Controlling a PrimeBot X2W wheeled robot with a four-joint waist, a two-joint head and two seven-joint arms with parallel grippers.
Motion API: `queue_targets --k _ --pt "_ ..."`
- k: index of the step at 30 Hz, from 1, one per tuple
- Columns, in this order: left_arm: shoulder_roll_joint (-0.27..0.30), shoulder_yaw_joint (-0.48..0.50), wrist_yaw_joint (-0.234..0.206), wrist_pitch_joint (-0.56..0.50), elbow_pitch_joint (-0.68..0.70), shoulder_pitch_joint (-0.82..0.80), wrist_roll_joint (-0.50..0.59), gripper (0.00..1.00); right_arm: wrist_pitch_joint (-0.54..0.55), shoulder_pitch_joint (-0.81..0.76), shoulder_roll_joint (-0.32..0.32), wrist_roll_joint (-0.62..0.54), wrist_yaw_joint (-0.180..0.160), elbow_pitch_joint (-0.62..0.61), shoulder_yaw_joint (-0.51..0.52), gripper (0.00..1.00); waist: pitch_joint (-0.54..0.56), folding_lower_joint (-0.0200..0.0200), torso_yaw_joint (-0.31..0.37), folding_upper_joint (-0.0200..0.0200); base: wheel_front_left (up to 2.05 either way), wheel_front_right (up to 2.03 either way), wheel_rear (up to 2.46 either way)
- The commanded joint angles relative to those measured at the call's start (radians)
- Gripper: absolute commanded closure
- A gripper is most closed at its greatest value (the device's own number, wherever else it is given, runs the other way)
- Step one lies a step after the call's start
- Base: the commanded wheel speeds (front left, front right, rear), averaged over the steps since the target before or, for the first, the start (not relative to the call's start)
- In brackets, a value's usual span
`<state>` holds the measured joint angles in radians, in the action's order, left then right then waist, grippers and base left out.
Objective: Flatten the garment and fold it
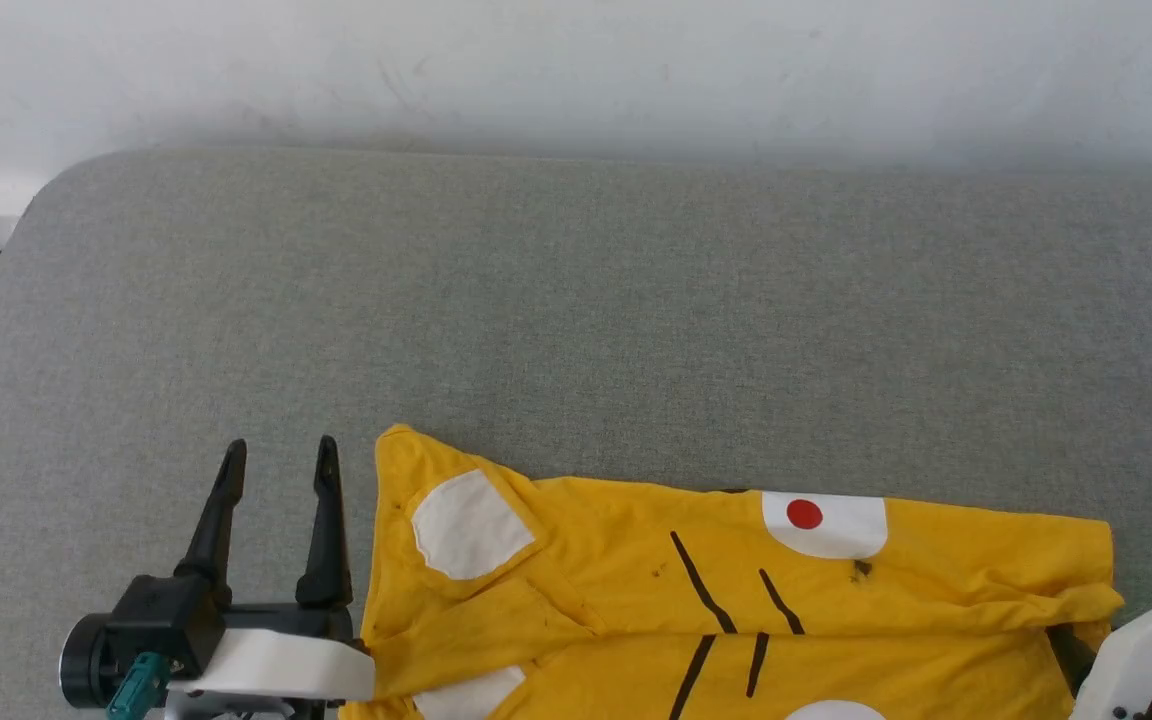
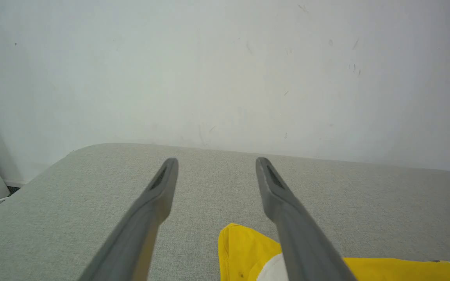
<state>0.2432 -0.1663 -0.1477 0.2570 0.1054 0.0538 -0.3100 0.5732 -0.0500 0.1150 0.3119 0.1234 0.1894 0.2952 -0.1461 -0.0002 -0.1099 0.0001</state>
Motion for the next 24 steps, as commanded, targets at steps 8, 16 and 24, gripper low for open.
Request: queue_targets --k 8,16,24 --pt "-0.047 0.047 0.055 0.005 -0.03 0.003 0.047 0.0 -0.017 -0.029 -0.001 0.029 0.007 0.078 -0.087 1.0 0.012 0.0002 -0.004 -0.0001 0.0 0.0 0.0" --pt "-0.08 0.081 0.095 0.005 -0.048 0.018 0.068 0.0 -0.093 0.007 0.064 -0.008 0.007 0.058 0.029 1.0 0.049 0.0002 -0.002 -0.0001 0.0 0.0 0.0" --pt "-0.1 0.113 0.124 0.005 -0.053 0.03 0.08 0.0 -0.098 0.004 0.106 -0.118 0.007 0.044 0.145 1.0 0.069 0.0002 0.003 -0.0001 0.0 0.0 0.0"
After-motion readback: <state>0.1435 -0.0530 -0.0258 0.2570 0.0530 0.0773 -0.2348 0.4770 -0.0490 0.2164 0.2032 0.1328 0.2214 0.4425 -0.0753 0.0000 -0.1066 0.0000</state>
